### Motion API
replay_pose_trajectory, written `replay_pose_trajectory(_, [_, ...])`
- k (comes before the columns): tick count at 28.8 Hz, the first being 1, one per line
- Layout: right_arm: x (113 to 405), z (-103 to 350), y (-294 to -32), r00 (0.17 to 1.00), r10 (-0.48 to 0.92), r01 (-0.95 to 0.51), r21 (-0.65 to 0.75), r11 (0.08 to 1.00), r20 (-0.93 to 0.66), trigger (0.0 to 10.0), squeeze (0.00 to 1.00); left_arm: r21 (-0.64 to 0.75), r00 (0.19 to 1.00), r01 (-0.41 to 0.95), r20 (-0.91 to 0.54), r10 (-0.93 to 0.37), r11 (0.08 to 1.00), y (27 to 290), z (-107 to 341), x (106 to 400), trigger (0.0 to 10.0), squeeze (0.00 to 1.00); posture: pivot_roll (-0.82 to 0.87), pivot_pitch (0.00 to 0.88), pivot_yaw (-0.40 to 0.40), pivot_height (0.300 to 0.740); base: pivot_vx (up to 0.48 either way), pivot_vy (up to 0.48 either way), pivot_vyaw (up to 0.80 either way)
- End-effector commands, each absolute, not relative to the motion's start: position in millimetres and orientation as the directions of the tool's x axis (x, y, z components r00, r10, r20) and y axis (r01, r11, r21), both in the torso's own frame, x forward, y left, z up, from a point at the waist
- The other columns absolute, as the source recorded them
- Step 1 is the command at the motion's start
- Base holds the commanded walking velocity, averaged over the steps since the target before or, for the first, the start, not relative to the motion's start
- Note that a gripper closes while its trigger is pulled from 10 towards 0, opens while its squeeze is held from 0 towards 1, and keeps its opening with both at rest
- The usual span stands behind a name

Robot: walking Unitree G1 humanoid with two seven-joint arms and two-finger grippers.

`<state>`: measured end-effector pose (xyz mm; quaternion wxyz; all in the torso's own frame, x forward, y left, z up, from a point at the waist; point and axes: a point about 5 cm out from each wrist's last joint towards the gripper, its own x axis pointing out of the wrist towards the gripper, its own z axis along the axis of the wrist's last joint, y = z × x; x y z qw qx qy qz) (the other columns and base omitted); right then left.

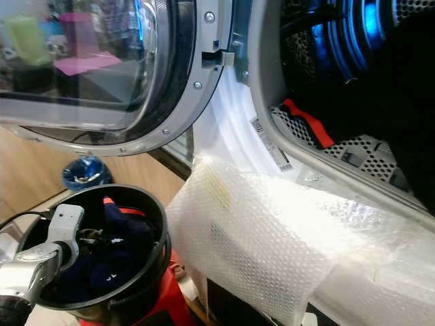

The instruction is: Clothes washing

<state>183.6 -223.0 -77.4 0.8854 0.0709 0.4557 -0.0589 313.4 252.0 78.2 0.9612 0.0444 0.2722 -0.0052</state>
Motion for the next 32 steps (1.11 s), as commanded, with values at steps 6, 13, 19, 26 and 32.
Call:
replay_pose_trajectory(6, [183.8,-75.7,-228.6,0.577,-0.032,0.131,0.054,0.990,-0.816,10.0,0.00,0.079,0.815,0.094,-0.579,-0.031,0.993,232.9,64.6,326.3,10.0,1.00,0.04,0.137,-0.135,0.740,0.000,0.000,0.00])
replay_pose_trajectory(13, [186.7,-74.2,-228.1,0.581,-0.019,0.106,0.052,0.993,-0.814,10.0,0.00,0.064,0.724,0.227,-0.678,-0.124,0.972,214.5,47.6,324.0,10.0,0.00,0.03,0.140,-0.136,0.740,0.000,0.000,0.00])
replay_pose_trajectory(19, [185.1,-75.7,-225.7,0.574,-0.015,0.101,0.052,0.994,-0.819,10.0,0.00,0.079,0.646,0.307,-0.749,-0.146,0.949,216.1,35.1,313.4,10.0,0.00,0.04,0.130,-0.121,0.740,0.000,0.000,0.00])
replay_pose_trajectory(26, [186.7,-77.2,-216.3,0.565,0.011,0.079,0.067,0.995,-0.825,10.0,0.00,0.101,0.570,0.419,-0.803,-0.175,0.902,221.1,27.5,304.2,4.5,0.00,0.06,0.116,-0.100,0.740,0.000,0.000,0.00])
replay_pose_trajectory(32, [191.9,-77.5,-201.4,0.568,0.046,0.054,0.093,0.994,-0.822,10.0,0.00,0.048,0.526,0.482,-0.814,-0.245,0.875,219.2,28.0,300.1,0.0,0.00,0.08,0.094,-0.074,0.740,0.000,0.000,0.00])
